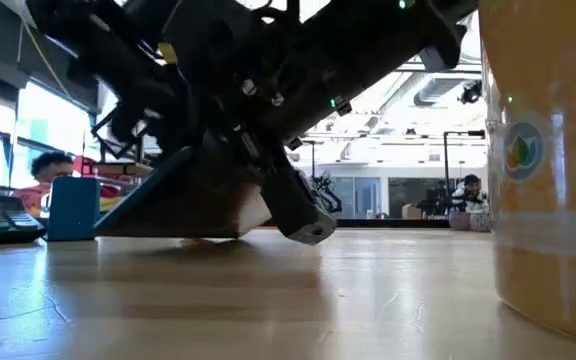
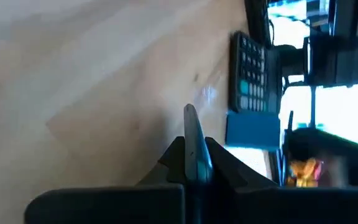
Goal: Apply microfiber cloth
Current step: Wipe the blue phone with the orange microfiber cloth
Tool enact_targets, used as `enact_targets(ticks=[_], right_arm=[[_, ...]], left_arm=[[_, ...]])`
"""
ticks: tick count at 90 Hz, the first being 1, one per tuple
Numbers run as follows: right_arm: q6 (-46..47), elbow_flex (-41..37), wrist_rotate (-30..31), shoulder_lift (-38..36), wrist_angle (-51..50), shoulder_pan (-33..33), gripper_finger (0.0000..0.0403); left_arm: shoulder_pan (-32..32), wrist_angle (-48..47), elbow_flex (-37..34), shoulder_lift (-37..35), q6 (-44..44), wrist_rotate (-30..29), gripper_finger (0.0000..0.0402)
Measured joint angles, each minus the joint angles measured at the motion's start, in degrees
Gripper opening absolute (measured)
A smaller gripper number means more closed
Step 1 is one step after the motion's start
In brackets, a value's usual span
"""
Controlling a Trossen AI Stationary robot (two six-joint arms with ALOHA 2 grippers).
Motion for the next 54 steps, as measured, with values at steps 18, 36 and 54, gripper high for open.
enact_targets(ticks=[18,36,54], right_arm=[[-0.11,-0.02,0.47,0.00,-0.54,0.04,0.0000],[-4.31,-0.02,-3.67,0.00,-1.05,0.04,0.0000],[-10.55,-0.02,-6.10,-0.07,-0.64,-0.02,0.0000]], left_arm=[[-7.80,-0.31,0.00,0.27,-10.02,3.35,0.0001],[-10.45,1.90,-0.20,0.39,-7.36,-3.28,0.0001],[-3.20,15.91,0.02,3.35,-2.23,1.11,0.0001]])
